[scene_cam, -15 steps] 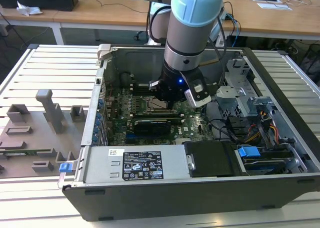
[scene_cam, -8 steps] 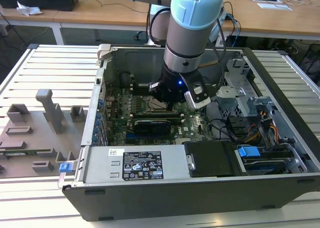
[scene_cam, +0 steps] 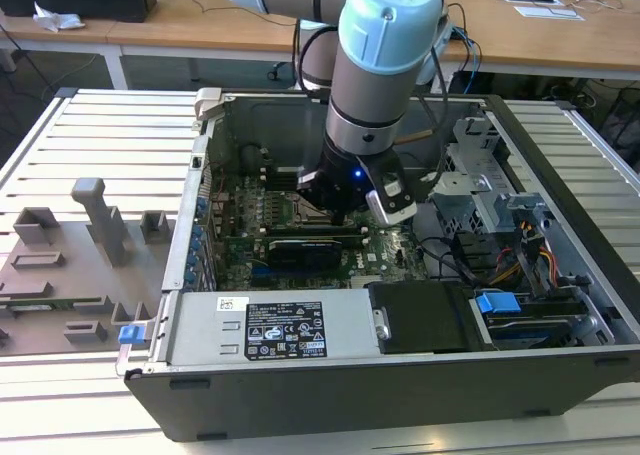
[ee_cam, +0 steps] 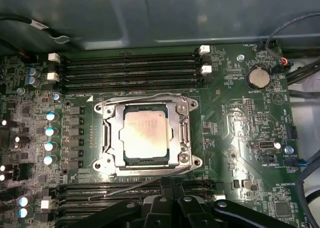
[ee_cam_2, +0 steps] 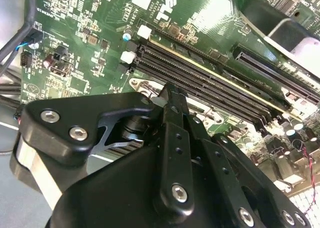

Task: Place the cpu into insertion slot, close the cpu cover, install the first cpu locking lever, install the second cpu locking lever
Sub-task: 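Install the second cpu locking lever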

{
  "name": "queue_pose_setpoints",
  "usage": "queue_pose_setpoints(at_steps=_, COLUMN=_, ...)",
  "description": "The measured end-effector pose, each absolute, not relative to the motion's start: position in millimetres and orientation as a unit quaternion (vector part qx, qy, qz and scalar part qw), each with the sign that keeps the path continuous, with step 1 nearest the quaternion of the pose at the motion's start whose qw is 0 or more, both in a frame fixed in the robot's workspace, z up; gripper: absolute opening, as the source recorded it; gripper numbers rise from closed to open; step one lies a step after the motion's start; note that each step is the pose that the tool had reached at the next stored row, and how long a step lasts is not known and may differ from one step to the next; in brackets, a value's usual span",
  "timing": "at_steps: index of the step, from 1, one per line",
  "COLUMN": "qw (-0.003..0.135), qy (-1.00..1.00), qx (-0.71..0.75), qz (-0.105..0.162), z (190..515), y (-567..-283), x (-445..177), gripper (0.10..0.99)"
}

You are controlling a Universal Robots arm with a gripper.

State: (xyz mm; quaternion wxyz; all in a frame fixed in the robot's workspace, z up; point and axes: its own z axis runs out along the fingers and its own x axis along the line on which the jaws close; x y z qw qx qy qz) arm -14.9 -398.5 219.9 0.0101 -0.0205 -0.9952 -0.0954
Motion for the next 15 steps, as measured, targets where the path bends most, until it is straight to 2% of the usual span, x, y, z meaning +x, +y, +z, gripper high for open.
queue_pose_setpoints(at_steps=15, qw=0.010, qy=-0.994, qx=-0.018, qz=-0.107, z=215.9, y=-399.6, x=-58.6, gripper=0.106)
